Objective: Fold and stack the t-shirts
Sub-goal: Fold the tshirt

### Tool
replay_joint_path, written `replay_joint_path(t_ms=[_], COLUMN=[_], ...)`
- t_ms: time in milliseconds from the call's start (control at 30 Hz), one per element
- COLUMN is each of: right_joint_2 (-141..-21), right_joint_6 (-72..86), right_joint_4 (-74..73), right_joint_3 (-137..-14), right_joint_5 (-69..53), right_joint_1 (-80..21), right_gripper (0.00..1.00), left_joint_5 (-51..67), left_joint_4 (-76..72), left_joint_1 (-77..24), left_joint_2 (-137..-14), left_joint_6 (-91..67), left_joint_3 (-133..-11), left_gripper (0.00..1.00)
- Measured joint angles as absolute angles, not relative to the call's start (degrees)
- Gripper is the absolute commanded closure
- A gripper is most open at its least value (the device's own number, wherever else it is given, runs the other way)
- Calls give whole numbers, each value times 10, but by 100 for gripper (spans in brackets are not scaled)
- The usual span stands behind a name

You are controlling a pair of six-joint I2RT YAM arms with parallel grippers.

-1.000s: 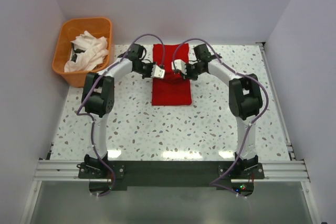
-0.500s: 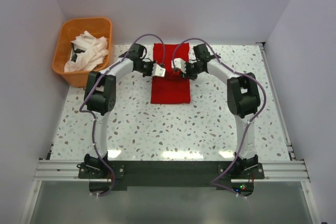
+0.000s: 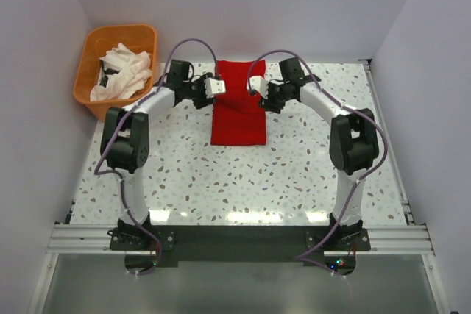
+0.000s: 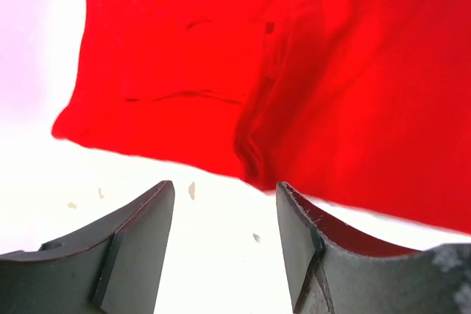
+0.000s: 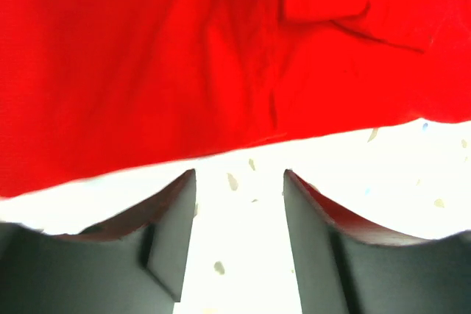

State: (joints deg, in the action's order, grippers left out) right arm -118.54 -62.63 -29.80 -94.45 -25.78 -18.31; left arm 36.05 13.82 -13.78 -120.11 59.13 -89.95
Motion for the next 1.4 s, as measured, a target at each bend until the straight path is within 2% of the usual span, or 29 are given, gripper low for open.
replay_joint_path(t_ms=[133, 267, 567, 1033, 1067, 1167, 1300, 1367, 1400], right_joint_2=[-1131, -1105, -1105, -1113, -1112, -1109, -1109, -1108, -1106], right_joint_6=[-626, -627, -630, -674, -675, -675, -670, -663, -659], right_joint_4=[-355, -384, -395, -351, -346, -333, -312, -299, -293], right_joint_3=[-921, -879, -796, -737, -733, -728, -727, -725, -721], right_joint_5=[-294, -322, -327, -293, -291, -282, -265, -261, -261], right_joint_1=[-185, -202, -258, -264, -264, -266, -269, -270, -270], right_gripper=[63, 67, 65, 63, 63, 67, 76, 73, 68], left_joint_5=[389, 422, 439, 407, 405, 404, 404, 402, 402], left_joint_4=[136, 159, 220, 271, 271, 278, 279, 278, 277], left_joint_1=[-136, -150, -196, -206, -207, -207, -207, -206, -206], left_joint_2=[-1109, -1070, -1064, -1082, -1082, -1083, -1085, -1086, -1086], left_joint_6=[572, 565, 609, 722, 726, 738, 757, 762, 763], left_joint_3=[-798, -746, -678, -651, -651, -652, -653, -653, -653], left_gripper=[41, 44, 49, 52, 53, 72, 83, 88, 90])
